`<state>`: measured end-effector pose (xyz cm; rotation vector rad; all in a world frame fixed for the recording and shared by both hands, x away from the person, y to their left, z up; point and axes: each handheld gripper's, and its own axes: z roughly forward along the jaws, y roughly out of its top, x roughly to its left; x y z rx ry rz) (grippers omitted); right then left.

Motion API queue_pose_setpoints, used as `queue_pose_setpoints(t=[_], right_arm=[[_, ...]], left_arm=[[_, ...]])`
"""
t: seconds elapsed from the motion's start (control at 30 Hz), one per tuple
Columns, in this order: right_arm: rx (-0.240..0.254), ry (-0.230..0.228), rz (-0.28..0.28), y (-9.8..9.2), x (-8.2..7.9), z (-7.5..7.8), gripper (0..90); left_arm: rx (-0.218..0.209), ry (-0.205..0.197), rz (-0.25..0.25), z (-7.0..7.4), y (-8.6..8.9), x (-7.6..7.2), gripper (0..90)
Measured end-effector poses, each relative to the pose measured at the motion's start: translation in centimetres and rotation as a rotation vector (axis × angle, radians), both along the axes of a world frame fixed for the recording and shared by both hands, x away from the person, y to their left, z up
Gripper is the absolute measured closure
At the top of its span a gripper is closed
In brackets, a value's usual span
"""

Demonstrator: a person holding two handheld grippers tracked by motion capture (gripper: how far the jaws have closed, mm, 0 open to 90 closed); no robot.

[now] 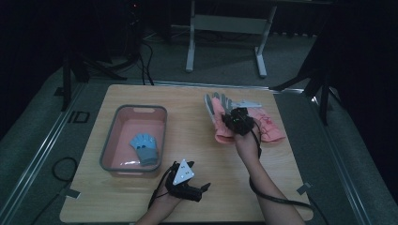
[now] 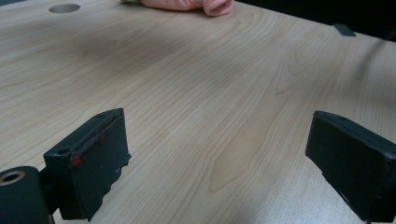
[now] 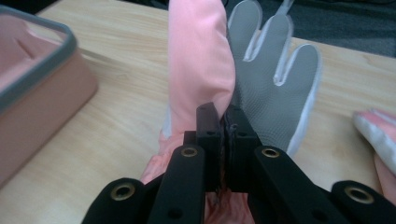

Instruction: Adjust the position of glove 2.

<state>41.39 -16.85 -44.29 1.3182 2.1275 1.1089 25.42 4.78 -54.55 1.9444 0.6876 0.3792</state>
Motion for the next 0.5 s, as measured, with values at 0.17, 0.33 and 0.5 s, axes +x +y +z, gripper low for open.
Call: queue_pose_setpoints(t=[0.17,0.33,0.5], right_arm=[[0.024,0.015,-0.084,-0.7,-3.2,-0.3,86.3],[0.013,0.049,-0.15,-1.2,-7.1,-2.9,86.3],[0.03,0.087,-0.171,-1.2,-7.6,-4.9,86.2]], left_arm=[[-0.009,-0.005,-0.006,-0.1,-0.3,-0.1,6.1],[-0.015,-0.015,-0.005,-0.1,-0.7,-0.2,6.1],[-0.018,-0.029,-0.017,-0.4,-0.8,-0.3,6.1]])
